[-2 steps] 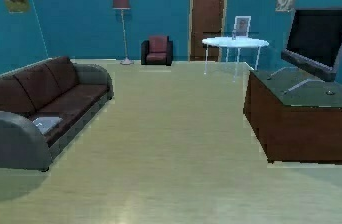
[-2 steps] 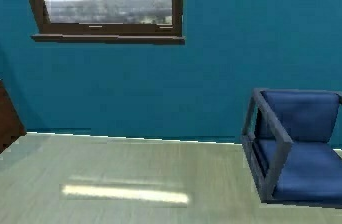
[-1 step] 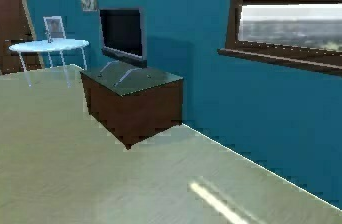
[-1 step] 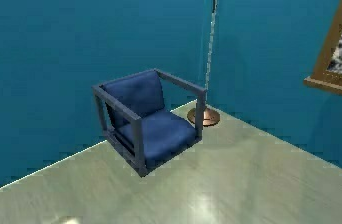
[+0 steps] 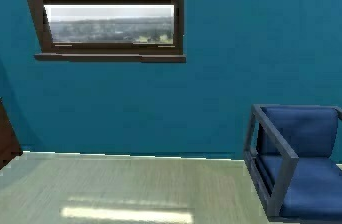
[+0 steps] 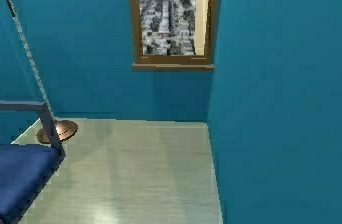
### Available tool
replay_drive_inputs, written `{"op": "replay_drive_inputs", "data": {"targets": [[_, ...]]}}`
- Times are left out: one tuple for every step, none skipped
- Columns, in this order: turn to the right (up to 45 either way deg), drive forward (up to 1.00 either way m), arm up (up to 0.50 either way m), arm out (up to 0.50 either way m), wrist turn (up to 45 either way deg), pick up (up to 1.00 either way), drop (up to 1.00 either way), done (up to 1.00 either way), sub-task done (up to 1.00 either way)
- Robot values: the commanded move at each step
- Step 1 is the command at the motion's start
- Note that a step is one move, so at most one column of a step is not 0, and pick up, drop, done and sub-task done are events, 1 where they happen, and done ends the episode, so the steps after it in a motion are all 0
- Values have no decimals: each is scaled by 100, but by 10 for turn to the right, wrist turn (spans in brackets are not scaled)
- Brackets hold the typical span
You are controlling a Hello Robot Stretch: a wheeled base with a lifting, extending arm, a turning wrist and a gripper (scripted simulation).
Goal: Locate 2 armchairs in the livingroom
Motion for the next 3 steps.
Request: {"op": "replay_drive_inputs", "data": {"targets": [[30,0,0,0,0,0,0,0,0],[0,10,0,0,0,0,0,0,0],[-450,0,0,0,0,0,0,0,0]]}}
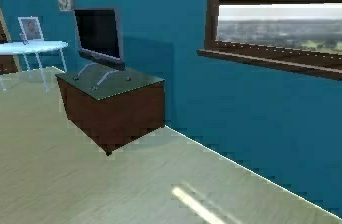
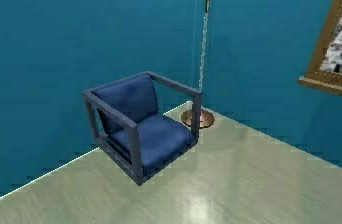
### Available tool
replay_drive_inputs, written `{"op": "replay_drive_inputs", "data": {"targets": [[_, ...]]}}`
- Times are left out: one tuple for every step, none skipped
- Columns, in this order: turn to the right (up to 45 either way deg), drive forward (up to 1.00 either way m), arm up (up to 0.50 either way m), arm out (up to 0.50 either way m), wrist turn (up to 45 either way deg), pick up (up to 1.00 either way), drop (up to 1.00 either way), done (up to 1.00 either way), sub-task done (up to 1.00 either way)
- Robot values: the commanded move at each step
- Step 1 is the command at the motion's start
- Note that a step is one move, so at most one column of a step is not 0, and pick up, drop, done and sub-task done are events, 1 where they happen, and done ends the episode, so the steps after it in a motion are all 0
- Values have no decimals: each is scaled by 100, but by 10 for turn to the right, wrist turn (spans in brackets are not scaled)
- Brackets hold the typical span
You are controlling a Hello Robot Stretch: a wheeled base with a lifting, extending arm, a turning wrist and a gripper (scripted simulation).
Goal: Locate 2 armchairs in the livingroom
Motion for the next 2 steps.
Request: {"op": "replay_drive_inputs", "data": {"targets": [[-90,0,0,0,0,0,0,0,0],[0,35,0,0,0,0,0,0,0]]}}
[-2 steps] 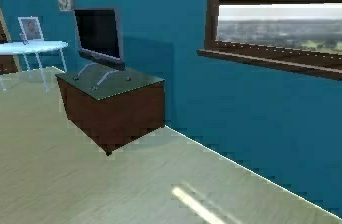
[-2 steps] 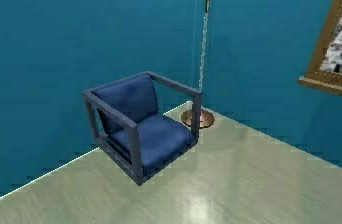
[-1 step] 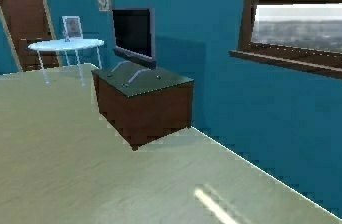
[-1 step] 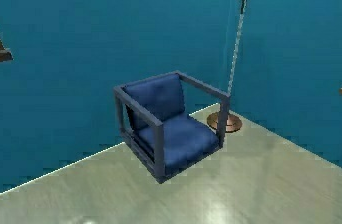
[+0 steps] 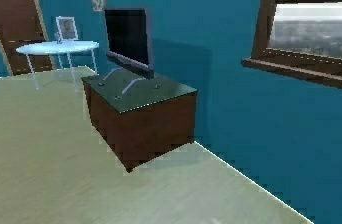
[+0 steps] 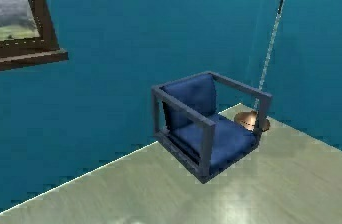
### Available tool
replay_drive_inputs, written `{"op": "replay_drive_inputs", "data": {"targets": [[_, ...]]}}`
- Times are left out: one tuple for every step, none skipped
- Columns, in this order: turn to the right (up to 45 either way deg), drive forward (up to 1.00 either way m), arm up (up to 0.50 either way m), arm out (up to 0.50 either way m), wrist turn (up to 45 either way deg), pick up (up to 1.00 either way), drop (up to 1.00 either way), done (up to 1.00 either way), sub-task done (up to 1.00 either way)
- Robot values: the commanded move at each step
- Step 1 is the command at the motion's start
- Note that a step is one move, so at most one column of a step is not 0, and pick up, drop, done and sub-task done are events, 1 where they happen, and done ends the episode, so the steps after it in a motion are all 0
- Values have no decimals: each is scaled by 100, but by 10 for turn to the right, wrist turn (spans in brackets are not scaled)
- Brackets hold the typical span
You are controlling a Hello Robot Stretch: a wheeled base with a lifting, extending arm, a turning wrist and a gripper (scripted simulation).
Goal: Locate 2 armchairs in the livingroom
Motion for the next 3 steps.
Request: {"op": "replay_drive_inputs", "data": {"targets": [[-420,0,0,0,0,0,0,0,0],[0,100,0,0,0,0,0,0,0],[0,100,0,0,0,0,0,0,0]]}}
